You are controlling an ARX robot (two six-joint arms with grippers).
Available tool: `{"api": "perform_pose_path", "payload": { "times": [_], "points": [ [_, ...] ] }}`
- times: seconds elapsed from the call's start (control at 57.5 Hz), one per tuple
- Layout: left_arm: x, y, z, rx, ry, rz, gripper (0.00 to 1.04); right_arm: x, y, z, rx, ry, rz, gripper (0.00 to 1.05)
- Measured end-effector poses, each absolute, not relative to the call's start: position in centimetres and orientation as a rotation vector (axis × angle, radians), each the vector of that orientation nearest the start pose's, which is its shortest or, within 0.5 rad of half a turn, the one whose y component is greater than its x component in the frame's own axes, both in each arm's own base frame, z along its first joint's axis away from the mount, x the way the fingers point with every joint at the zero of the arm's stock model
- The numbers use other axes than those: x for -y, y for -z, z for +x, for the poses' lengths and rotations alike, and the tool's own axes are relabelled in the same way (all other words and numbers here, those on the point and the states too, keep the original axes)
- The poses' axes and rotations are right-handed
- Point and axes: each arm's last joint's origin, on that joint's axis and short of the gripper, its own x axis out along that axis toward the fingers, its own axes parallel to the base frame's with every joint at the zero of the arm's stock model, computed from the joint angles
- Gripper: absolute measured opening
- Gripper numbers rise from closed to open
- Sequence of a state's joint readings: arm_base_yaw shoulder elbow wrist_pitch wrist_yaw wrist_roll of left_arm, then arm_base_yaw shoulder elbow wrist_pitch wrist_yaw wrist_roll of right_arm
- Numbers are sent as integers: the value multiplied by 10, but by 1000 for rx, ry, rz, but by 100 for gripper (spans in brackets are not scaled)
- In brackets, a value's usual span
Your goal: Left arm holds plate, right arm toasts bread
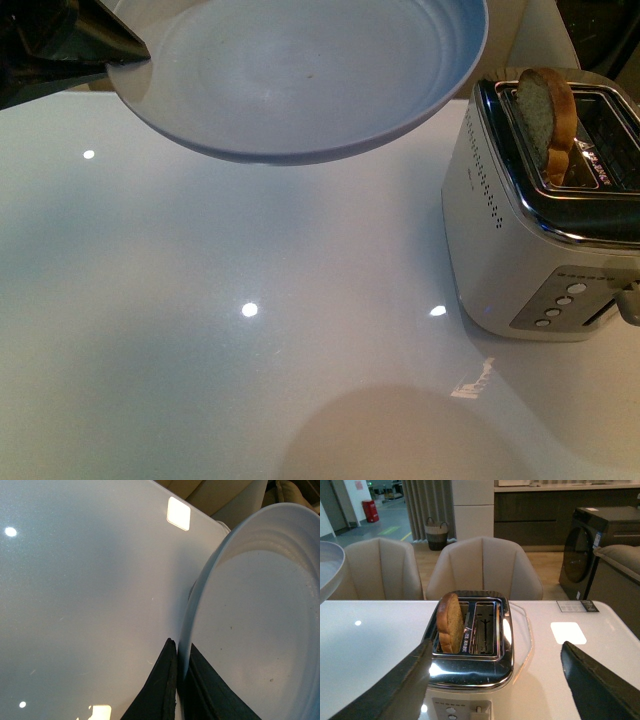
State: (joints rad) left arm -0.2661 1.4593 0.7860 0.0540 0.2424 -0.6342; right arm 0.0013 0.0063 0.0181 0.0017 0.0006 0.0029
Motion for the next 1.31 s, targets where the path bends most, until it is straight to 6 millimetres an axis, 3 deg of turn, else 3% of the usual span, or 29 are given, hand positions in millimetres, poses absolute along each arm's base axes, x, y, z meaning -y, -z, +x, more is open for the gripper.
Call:
{"api": "perform_pose_path", "payload": {
  "times": [0.104,0.557,0.853,1.079,1.183,1.305],
  "points": [
    [85,-204,285,-760,277,-593,3,0,-169,97,14,0,3,97],
    [84,-207,287,-706,244,-564,3,0,-169,97,14,-1,3,96],
    [70,-209,291,-705,255,-598,3,0,-169,97,14,0,3,96],
    [21,-196,310,-680,179,-626,3,0,-169,97,14,0,3,96],
    [-23,-167,327,-691,83,-605,3,0,-169,97,14,-1,3,96],
    [-50,-139,336,-700,52,-570,3,0,-169,97,14,-1,3,96]
  ]
}}
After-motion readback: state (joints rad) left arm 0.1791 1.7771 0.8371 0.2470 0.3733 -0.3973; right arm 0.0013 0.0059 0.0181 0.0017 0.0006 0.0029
